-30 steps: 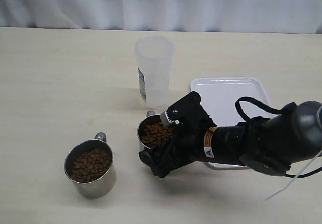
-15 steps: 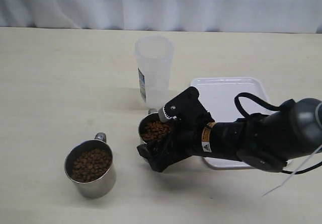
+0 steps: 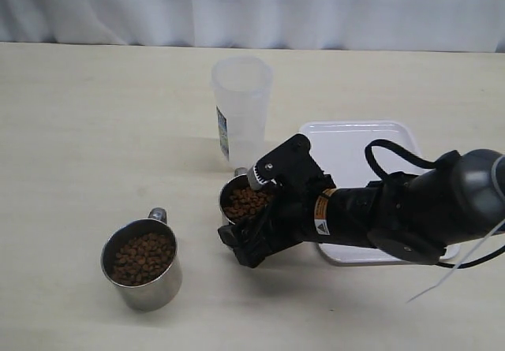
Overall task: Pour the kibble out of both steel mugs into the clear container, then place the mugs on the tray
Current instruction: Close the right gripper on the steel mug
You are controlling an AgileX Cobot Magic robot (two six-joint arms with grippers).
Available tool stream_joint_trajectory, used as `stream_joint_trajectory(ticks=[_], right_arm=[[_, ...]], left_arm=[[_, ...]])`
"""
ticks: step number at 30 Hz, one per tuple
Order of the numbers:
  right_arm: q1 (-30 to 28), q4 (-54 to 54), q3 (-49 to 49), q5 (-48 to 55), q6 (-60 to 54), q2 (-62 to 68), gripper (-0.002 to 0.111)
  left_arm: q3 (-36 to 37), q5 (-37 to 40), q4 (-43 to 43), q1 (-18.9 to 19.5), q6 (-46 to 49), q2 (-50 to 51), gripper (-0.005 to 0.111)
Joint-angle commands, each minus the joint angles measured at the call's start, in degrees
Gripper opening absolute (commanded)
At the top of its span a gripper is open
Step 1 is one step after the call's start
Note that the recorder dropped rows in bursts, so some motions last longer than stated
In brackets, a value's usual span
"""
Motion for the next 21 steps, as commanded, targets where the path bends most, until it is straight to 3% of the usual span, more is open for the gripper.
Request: stream_joint_trajectory(ticks=[1,18,20,21], right_arm=[[0.0,0.1,-0.3,-0.9,0.1,0.8,0.1],[0.0,-0.2,-2.4,0.3,1.2,2.3,0.1],[0.0,-0.2,-2.4,1.1,1.2,2.3,0.093],[0.0,-0.2,-2.4,1.2,1.2,2.3,0.084]], left_arm=[[0.1,-0.8,-0.3,0.1,-0.1,-0.1,0.0],[0.1,-0.5,-0.3,0.1,-0.1,-0.1,0.0],[0.1,-0.5,-0.3,0.1,-0.1,-0.1,0.0],[0.1,-0.5,-0.3,0.1,-0.1,-0.1,0.0]])
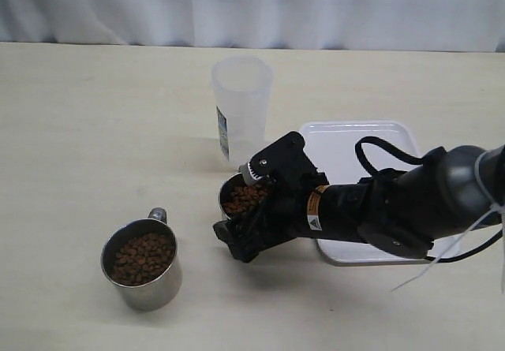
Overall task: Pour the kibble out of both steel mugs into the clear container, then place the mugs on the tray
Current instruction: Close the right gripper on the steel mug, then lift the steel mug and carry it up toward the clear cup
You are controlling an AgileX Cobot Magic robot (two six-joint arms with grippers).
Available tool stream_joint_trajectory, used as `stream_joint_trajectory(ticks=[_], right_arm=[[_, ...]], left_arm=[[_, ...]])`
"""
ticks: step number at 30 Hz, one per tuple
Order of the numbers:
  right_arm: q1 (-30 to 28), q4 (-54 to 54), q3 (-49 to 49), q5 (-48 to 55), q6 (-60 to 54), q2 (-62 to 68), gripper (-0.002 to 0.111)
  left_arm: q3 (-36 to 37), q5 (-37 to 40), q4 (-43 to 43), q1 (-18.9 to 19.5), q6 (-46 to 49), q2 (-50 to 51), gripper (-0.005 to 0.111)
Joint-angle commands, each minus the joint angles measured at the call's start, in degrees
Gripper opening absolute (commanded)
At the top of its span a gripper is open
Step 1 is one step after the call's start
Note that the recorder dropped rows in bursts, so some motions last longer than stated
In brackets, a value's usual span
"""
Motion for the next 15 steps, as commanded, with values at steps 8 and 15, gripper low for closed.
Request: stream_joint_trajectory(ticks=[8,15], right_arm=[[0.0,-0.2,-0.2,3.5,1.1,-2.5,0.004],[0.0,-0.2,0.0,14.4,0.1,-11.5,0.004]], left_arm=[[0.1,-0.5,-0.3,0.1,-0.1,-0.1,0.0],[0.1,-0.5,-0.3,0.1,-0.1,-0.1,0.0]])
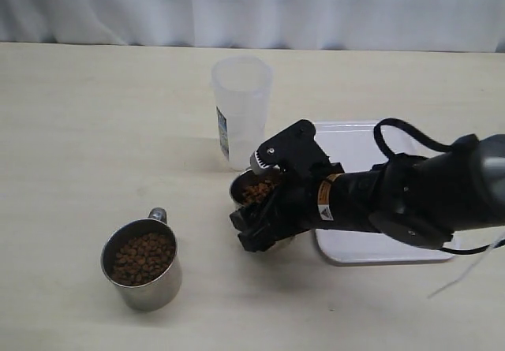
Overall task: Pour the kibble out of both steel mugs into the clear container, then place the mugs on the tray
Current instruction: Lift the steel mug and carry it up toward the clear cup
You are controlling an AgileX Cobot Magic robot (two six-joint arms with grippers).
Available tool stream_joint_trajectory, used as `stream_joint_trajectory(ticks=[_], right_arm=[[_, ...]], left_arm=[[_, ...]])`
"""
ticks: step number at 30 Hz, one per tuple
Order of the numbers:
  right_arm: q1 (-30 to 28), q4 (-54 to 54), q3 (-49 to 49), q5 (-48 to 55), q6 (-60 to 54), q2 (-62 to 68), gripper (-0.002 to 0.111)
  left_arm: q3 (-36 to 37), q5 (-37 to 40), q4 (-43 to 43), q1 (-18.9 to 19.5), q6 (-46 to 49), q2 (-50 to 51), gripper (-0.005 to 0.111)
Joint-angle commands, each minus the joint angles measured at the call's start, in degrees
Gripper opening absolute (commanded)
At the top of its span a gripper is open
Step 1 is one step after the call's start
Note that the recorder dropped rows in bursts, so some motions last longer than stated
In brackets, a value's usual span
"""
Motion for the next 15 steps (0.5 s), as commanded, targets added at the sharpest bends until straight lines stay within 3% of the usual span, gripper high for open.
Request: stream_joint_trajectory(ticks=[1,6,10,15], right_arm=[[0.0,-0.3,0.0,6.4,-0.6,-6.7,0.004],[0.0,-0.3,0.3,9.3,-1.0,-13.6,0.004],[-0.2,-0.3,6.5,-2.6,-6.9,-12.8,0.004],[-3.4,-0.1,7.4,-4.1,-12.0,-10.8,0.004]], left_arm=[[0.1,-0.5,-0.3,0.1,-0.1,-0.1,0.0],[0.1,-0.8,-0.3,0.1,-0.1,-0.1,0.0],[0.1,-0.8,-0.3,0.1,-0.1,-0.1,0.0],[0.1,-0.8,-0.3,0.1,-0.1,-0.1,0.0]])
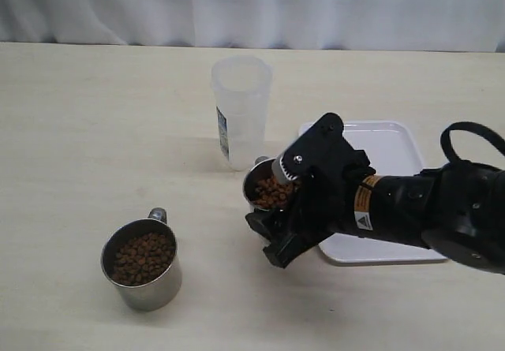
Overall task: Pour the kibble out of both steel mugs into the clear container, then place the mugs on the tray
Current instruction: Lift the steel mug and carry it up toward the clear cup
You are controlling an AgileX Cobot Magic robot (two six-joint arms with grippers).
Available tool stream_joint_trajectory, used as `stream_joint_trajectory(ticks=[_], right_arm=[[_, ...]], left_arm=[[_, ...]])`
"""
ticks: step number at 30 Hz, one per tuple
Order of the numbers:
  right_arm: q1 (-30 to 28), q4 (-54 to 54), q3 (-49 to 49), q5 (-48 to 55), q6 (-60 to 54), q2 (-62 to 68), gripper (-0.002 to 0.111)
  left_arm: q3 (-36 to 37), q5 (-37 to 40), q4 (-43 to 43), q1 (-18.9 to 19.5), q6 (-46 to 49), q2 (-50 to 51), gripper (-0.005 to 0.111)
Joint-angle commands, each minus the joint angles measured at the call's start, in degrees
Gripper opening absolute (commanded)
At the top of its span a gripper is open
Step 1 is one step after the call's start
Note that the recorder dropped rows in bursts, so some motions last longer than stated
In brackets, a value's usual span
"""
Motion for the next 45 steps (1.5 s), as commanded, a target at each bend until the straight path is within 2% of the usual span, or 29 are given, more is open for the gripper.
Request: stream_joint_trajectory(ticks=[1,5,11,14,37,45], right_arm=[[-5.5,-0.7,0.5,-6.8,-3.1,2.4,0.004],[-10.3,-4.8,2.1,-16.3,-2.5,6.1,0.004],[-12.6,-9.2,2.1,-25.0,-2.6,9.9,0.004],[-12.6,-11.2,2.0,-26.2,-2.6,9.6,0.004],[-12.6,-2.4,0.1,0.9,-5.0,-12.4,0.004],[-12.6,-2.9,0.0,-0.7,-6.1,-15.1,0.004]], left_arm=[[0.1,-0.8,-0.3,0.1,-0.1,-0.1,0.0],[0.1,-0.8,-0.3,0.1,-0.1,-0.1,0.0],[0.1,-0.8,-0.3,0.1,-0.1,-0.1,0.0],[0.1,-0.8,-0.3,0.1,-0.1,-0.1,0.0],[0.1,-0.6,-0.3,0.1,-0.1,-0.1,0.0],[0.1,-0.6,-0.3,0.1,-0.1,-0.1,0.0]])
